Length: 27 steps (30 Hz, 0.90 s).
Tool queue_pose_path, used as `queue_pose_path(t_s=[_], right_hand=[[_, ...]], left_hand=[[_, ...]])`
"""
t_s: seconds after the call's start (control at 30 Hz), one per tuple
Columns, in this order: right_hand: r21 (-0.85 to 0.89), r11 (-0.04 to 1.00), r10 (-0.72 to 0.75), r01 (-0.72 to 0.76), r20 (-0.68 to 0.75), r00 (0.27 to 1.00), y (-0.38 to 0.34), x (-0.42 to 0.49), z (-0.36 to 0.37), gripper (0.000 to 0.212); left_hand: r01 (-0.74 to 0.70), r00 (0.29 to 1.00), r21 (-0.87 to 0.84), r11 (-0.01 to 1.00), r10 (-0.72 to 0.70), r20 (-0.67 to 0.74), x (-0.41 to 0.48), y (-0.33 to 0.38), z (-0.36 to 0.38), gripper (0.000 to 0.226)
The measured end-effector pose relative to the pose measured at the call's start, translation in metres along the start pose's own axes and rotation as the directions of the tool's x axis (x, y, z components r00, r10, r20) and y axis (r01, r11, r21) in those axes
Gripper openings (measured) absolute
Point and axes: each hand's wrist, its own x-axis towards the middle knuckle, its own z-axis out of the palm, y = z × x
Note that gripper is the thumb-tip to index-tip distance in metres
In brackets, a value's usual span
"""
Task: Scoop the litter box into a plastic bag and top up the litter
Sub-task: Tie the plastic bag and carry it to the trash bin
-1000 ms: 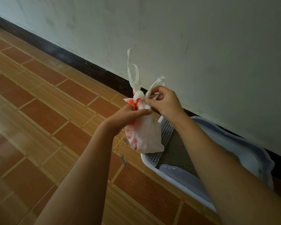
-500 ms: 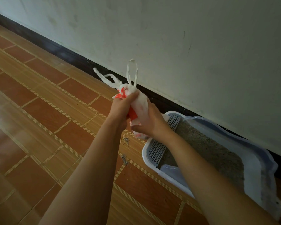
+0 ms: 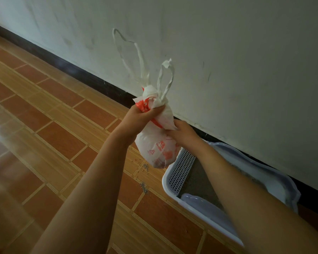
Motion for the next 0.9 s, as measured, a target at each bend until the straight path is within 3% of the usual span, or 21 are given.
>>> queue_pose_path(t_s=[0.13,0.37,0.47,0.57,0.7,0.9], right_hand=[[0.021,1.0,0.001,-0.002,0.009,1.0,-0.018,-0.009,-0.013,0.023],[0.14,0.99,0.046,-0.03,-0.108,0.993,-0.066,-0.044,-0.042,0.024],[0.315,0.944,0.122,-0.1,-0.051,0.991,-0.092,-0.065,-0.054,0.058],[0.513,0.819,0.249,-0.256,0.083,0.965,-0.128,-0.09,-0.068,0.084],[0.676,0.643,0.235,-0.361,0.274,0.933,-0.197,-0.133,-0.089,0.072],[0.687,0.644,0.195,-0.337,0.278,0.94,-0.321,-0.201,-0.129,0.037]], left_hand=[[-0.003,0.999,0.075,0.997,-0.001,0.044,-0.005,0.025,-0.004,0.01],[0.033,0.997,-0.014,0.999,-0.034,-0.076,-0.024,0.093,0.0,0.019],[0.047,0.993,-0.086,0.995,-0.056,-0.108,-0.042,0.133,0.001,0.031],[0.069,0.987,-0.178,0.982,-0.093,-0.132,-0.065,0.182,-0.001,0.033],[0.057,0.984,-0.251,0.966,-0.097,-0.148,-0.1,0.262,-0.004,0.032],[-0.007,0.984,-0.294,0.956,-0.045,-0.172,-0.166,0.394,-0.008,0.02]])
